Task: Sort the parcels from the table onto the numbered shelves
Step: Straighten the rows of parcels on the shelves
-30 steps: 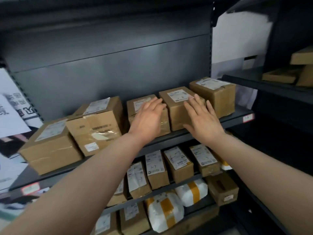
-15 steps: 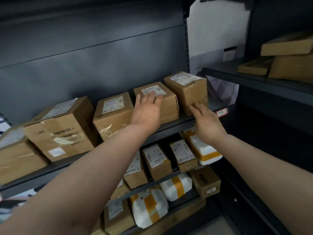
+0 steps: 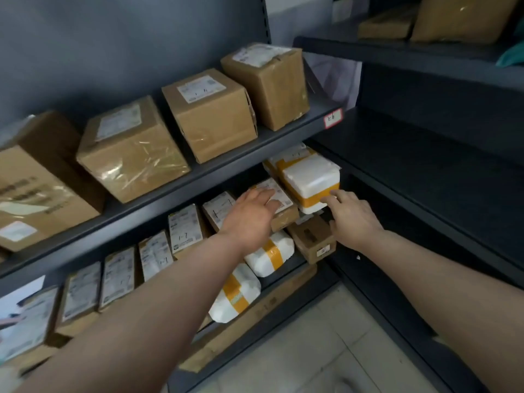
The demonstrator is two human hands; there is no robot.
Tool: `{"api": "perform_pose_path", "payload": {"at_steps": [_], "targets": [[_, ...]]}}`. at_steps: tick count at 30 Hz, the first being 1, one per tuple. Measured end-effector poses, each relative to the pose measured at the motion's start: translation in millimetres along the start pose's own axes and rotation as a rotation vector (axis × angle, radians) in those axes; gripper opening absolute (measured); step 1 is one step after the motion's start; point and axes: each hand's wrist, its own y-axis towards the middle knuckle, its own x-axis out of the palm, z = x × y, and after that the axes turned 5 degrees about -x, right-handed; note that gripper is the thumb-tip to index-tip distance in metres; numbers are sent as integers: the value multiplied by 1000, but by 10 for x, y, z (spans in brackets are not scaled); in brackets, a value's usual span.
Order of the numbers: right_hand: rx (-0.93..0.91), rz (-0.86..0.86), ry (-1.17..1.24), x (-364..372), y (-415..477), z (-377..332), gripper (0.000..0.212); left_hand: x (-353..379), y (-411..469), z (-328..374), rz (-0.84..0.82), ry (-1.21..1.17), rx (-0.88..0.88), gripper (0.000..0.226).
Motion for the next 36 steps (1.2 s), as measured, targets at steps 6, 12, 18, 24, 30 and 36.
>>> {"api": "perform_pose_path", "payload": {"at_steps": [6, 12, 18, 24, 30, 36], "targets": [[-84, -26, 4, 257, 167, 291, 78, 441, 244, 64, -235, 100, -150, 70], [-216, -77, 24, 493, 511, 471, 85, 675, 482, 209, -390, 109, -165, 83], [-240, -55, 97, 581, 747, 539, 81, 746, 657, 111, -434, 71, -318, 90], [-307, -9, 120, 616, 811, 433, 61, 749, 604, 49, -261, 15, -337, 86], [-548, 48, 179, 631, 794, -184, 55, 568, -36, -356, -63, 9, -572, 71], [-702, 84, 147, 692, 820, -1010, 60, 571, -829, -823, -161, 61, -800, 74]]}}
